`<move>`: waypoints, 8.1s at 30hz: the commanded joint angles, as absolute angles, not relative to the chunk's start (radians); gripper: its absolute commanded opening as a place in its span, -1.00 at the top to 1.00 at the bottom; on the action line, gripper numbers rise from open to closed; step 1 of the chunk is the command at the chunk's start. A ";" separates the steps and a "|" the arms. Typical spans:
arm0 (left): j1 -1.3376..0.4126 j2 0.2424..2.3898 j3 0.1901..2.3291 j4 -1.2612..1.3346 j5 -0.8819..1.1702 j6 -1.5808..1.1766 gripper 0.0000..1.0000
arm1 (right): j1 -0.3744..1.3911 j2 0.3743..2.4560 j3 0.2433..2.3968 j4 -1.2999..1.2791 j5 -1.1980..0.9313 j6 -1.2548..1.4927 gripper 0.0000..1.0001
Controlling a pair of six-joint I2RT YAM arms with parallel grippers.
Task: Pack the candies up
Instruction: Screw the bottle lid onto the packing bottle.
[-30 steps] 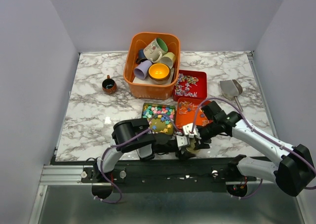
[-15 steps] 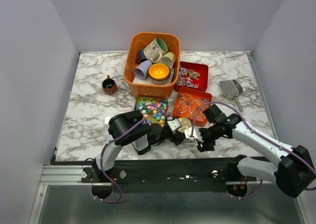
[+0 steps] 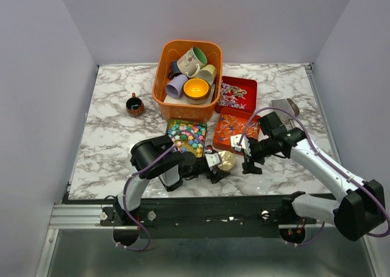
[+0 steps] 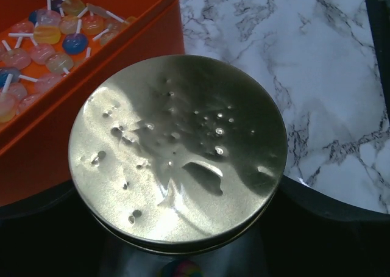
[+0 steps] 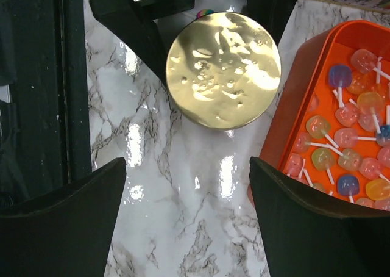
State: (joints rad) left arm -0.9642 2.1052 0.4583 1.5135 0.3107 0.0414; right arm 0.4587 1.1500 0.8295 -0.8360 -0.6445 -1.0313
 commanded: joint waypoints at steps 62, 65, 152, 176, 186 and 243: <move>-0.979 2.171 0.417 1.601 0.569 0.106 1.00 | 0.517 1.471 1.031 -1.041 -0.822 -1.301 -0.77; -0.979 2.166 0.413 1.597 0.561 0.112 1.00 | 0.526 1.526 1.028 -1.052 -0.802 -1.330 -0.79; -0.917 2.168 0.482 1.437 0.517 0.049 1.00 | 0.574 1.187 0.868 -0.818 -0.696 -0.959 -0.81; -0.922 2.167 0.477 1.448 0.526 0.041 1.00 | 0.578 1.509 0.973 -0.876 -0.753 -1.365 -0.85; -0.923 2.167 0.477 1.447 0.525 0.035 1.00 | 0.581 1.457 0.862 -0.784 -0.733 -1.204 -0.46; -0.920 2.158 0.472 1.434 0.541 0.037 1.00 | 0.555 1.603 1.062 -1.032 -0.827 -1.695 -0.89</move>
State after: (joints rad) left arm -0.9230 2.1201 0.4953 1.4883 0.5869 0.0334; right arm 0.5385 1.5921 1.0676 -1.0367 -0.8066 -1.6695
